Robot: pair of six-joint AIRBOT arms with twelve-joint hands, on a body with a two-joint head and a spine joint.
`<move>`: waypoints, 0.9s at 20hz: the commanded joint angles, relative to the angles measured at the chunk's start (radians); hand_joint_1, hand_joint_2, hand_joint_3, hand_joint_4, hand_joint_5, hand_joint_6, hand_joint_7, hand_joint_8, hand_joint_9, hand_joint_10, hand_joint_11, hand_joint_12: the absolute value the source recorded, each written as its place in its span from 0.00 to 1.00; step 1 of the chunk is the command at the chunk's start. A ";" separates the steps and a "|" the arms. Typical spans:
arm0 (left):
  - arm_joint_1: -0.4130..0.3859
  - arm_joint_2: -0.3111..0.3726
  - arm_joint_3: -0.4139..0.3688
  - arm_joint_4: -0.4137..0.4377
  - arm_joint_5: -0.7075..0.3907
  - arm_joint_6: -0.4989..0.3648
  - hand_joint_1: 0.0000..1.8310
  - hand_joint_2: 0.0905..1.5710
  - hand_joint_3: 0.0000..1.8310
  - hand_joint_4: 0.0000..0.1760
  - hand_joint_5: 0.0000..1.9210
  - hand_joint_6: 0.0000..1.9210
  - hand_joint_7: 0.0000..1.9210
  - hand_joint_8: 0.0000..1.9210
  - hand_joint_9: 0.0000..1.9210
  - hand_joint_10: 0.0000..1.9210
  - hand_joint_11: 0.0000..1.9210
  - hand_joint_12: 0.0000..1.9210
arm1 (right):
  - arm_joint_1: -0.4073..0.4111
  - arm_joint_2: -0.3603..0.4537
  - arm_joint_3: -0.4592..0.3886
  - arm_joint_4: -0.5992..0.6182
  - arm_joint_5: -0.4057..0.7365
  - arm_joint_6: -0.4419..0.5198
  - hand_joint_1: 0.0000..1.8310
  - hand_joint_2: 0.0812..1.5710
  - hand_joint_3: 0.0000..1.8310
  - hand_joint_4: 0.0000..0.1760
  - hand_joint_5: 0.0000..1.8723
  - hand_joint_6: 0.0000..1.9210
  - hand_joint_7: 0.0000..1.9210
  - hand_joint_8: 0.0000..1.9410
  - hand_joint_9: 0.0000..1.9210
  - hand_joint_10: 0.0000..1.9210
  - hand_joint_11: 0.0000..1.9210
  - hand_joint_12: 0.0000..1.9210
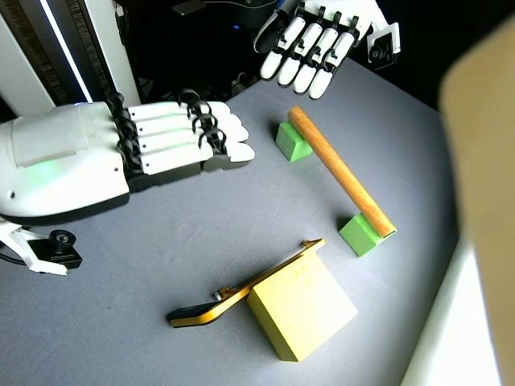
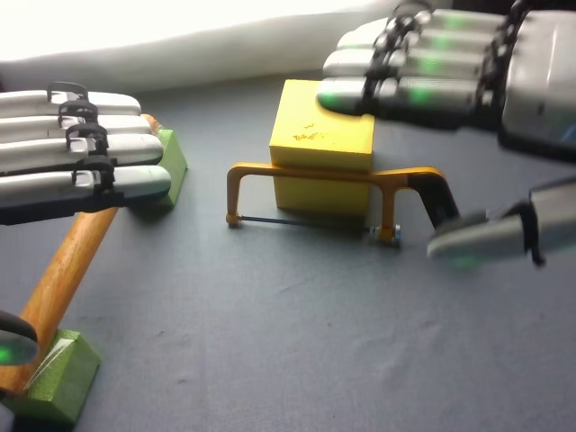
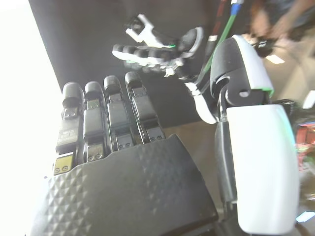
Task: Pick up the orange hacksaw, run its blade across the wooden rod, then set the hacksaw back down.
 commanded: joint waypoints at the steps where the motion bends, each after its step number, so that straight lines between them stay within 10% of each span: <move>1: -0.005 0.006 -0.005 -0.070 -0.099 0.005 0.04 0.77 0.00 0.00 0.01 0.00 0.01 0.00 0.03 0.00 0.00 0.07 | 0.016 0.011 -0.003 0.087 0.016 0.038 0.15 0.69 0.00 0.00 0.04 0.00 0.02 0.00 0.03 0.00 0.00 0.15; 7: 0.000 0.014 -0.006 -0.068 -0.097 0.004 0.02 0.78 0.00 0.00 0.00 0.00 0.00 0.00 0.00 0.00 0.00 0.02 | -0.046 0.079 -0.022 0.405 -0.138 0.157 0.17 0.71 0.00 0.00 0.05 0.00 0.04 0.00 0.04 0.00 0.00 0.24; 18: -0.012 0.014 0.009 -0.086 0.025 -0.004 0.00 0.79 0.00 0.00 0.00 0.00 0.01 0.00 0.01 0.00 0.00 0.02 | -0.292 0.152 0.029 0.461 -0.062 0.387 0.43 0.70 0.00 0.00 0.04 0.00 0.04 0.00 0.05 0.00 0.00 0.30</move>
